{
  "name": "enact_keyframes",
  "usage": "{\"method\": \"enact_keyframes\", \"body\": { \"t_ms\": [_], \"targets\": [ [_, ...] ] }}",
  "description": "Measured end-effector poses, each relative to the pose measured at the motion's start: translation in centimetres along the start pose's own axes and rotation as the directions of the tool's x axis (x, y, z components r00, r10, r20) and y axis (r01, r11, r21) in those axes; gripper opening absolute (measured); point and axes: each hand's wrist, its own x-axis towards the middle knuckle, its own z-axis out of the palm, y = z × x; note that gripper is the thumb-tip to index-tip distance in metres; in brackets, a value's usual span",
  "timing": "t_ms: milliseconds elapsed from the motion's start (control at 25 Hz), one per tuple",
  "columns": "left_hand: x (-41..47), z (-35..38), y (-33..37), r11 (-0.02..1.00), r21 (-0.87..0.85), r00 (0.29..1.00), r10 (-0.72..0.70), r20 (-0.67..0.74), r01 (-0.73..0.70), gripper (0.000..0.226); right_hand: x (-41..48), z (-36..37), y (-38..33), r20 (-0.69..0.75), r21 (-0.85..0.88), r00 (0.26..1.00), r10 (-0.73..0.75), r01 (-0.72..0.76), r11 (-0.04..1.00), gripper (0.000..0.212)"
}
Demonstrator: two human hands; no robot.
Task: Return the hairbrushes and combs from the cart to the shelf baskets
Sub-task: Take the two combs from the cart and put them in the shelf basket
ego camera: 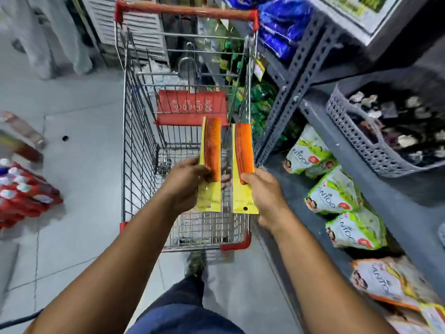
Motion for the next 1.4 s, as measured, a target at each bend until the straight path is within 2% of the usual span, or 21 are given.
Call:
{"method": "enact_keyframes", "body": {
  "t_ms": [80,160,360,440,520,600,680,880,1000,1080,1120,1240,1400],
  "targets": [
    [-0.9,3.3,0.5,0.999,0.033,0.996,0.023,0.085,-0.026,0.032,-2.0,-2.3,-1.4,-0.051,0.064,0.998,-0.044,0.047,0.997,0.024],
    [-1.4,6.5,0.5,0.998,0.060,0.988,0.017,0.154,-0.026,0.034,-3.9,-4.9,-2.7,-0.113,0.127,0.989,-0.093,0.108,0.986,0.015],
    [-3.2,14.0,-1.5,0.990,0.139,0.937,-0.033,0.346,-0.016,0.036,-9.4,-12.0,-3.8,-0.275,0.195,0.942,-0.192,0.251,0.948,0.018],
    [-3.6,15.7,-2.5,0.987,0.157,0.921,-0.040,0.388,-0.023,0.035,-10.9,-13.7,-3.6,-0.308,0.180,0.933,-0.187,0.250,0.951,0.020],
    [-4.5,18.6,-4.4,0.980,0.199,0.893,-0.084,0.441,-0.006,0.032,-13.4,-16.5,-3.0,-0.410,0.177,0.896,-0.171,0.262,0.949,0.027],
    [-5.8,21.8,-6.7,0.972,0.237,0.859,-0.125,0.497,0.004,0.031,-16.3,-19.4,-2.5,-0.491,0.194,0.857,-0.155,0.282,0.940,0.021],
    [-7.2,25.1,-9.0,0.961,0.275,0.808,-0.186,0.559,0.031,0.032,-19.3,-22.4,-1.8,-0.570,0.209,0.808,-0.148,0.317,0.925,0.014],
    [-10.6,31.7,-14.3,0.926,0.372,0.696,-0.309,0.648,0.064,0.033,-25.6,-28.2,0.1,-0.720,0.208,0.682,-0.126,0.386,0.899,0.023],
    [-12.8,35.0,-17.0,0.905,0.421,0.603,-0.369,0.707,0.061,0.036,-28.9,-30.6,1.0,-0.788,0.203,0.604,-0.117,0.436,0.877,0.020],
    [-14.2,37.0,-18.7,0.894,0.442,0.542,-0.405,0.737,0.066,0.036,-31.0,-32.2,1.7,-0.835,0.226,0.543,-0.090,0.488,0.843,0.009],
    [-14.7,37.8,-19.3,0.892,0.445,0.520,-0.419,0.745,0.081,0.035,-31.8,-32.7,1.9,-0.854,0.239,0.516,-0.066,0.503,0.830,0.005],
    [-16.4,40.2,-21.4,0.872,0.479,0.449,-0.469,0.761,0.100,0.034,-34.8,-34.0,2.5,-0.891,0.248,0.452,-0.032,0.545,0.801,0.012],
    [-18.2,42.9,-23.7,0.838,0.539,0.370,-0.529,0.764,0.084,0.034,-38.2,-35.1,3.1,-0.922,0.191,0.386,-0.045,0.551,0.812,0.013]
  ]
}}
